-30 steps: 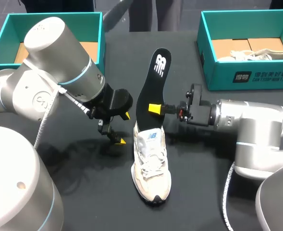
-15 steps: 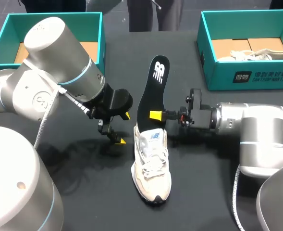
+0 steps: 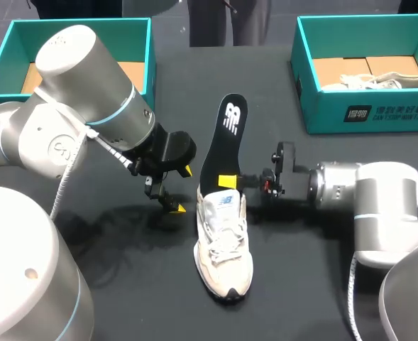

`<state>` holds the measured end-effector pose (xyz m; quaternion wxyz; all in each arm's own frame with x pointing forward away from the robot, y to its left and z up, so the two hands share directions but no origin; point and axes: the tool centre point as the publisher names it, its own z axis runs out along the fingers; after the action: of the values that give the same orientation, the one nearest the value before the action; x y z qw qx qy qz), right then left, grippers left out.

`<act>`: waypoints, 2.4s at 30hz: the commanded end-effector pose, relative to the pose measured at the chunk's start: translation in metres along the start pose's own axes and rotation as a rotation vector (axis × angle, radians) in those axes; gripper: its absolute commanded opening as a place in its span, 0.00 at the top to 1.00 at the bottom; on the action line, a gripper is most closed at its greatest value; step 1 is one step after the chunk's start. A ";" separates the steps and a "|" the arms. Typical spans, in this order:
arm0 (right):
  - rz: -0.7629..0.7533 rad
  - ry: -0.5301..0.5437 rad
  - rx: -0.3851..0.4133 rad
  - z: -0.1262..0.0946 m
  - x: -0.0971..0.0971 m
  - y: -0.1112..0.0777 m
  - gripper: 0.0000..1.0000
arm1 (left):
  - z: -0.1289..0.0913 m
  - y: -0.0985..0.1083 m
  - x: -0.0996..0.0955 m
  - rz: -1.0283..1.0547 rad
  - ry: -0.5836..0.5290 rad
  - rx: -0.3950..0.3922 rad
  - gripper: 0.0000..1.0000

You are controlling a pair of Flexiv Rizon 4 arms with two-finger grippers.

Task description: Take the shoe out of the shoebox, open the shoe tongue, remove and reinsert the insole, then place the shoe into the shoebox

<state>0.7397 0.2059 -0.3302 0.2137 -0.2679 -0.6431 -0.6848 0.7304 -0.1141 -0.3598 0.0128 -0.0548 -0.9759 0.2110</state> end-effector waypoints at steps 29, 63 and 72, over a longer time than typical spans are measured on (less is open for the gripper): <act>0.128 -0.035 0.059 -0.005 0.003 -0.051 1.00 | 0.000 0.000 0.000 0.000 0.001 -0.001 0.00; 0.041 -0.006 0.103 0.010 0.013 -0.025 0.74 | 0.000 0.000 0.000 0.000 0.001 -0.001 0.00; 0.021 -0.007 0.114 0.010 0.015 -0.019 0.72 | 0.000 0.000 0.000 0.000 0.001 -0.001 0.00</act>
<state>0.7168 0.2185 -0.3371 0.2338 -0.2644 -0.6763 -0.6465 0.7304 -0.1141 -0.3598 0.0128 -0.0548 -0.9759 0.2110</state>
